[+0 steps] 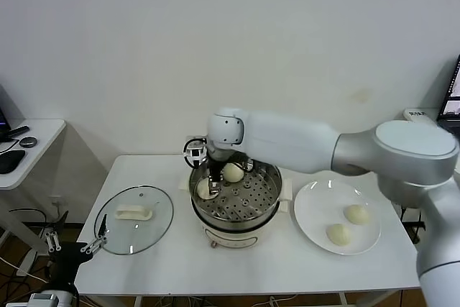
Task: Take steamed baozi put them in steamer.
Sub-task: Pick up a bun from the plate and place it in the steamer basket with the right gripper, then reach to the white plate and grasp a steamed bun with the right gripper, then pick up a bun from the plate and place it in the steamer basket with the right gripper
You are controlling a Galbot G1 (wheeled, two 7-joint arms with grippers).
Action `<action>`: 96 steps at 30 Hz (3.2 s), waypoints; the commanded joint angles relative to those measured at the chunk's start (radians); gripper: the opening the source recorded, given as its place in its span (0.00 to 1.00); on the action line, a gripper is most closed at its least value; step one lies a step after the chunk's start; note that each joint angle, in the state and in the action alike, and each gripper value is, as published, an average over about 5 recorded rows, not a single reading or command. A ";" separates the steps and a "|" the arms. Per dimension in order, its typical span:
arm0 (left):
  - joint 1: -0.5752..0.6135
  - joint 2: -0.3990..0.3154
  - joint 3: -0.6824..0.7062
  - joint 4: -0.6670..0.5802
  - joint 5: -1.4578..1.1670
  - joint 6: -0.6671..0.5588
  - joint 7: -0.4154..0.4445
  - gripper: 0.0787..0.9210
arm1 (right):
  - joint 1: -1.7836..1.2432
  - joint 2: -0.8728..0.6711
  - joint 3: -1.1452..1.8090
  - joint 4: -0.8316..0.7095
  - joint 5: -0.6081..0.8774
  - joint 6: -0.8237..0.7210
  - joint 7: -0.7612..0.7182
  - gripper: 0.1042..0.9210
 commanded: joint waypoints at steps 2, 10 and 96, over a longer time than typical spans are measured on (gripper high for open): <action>-0.003 0.000 0.005 0.003 -0.001 -0.002 0.001 0.88 | 0.183 -0.196 -0.033 0.177 -0.016 0.038 -0.136 0.88; -0.021 0.004 0.033 0.014 0.000 -0.004 0.002 0.88 | 0.280 -0.529 -0.100 0.391 -0.115 0.171 -0.296 0.88; -0.019 -0.008 0.025 0.009 0.023 -0.006 0.002 0.88 | 0.195 -0.535 0.149 0.269 -0.189 0.539 -0.282 0.40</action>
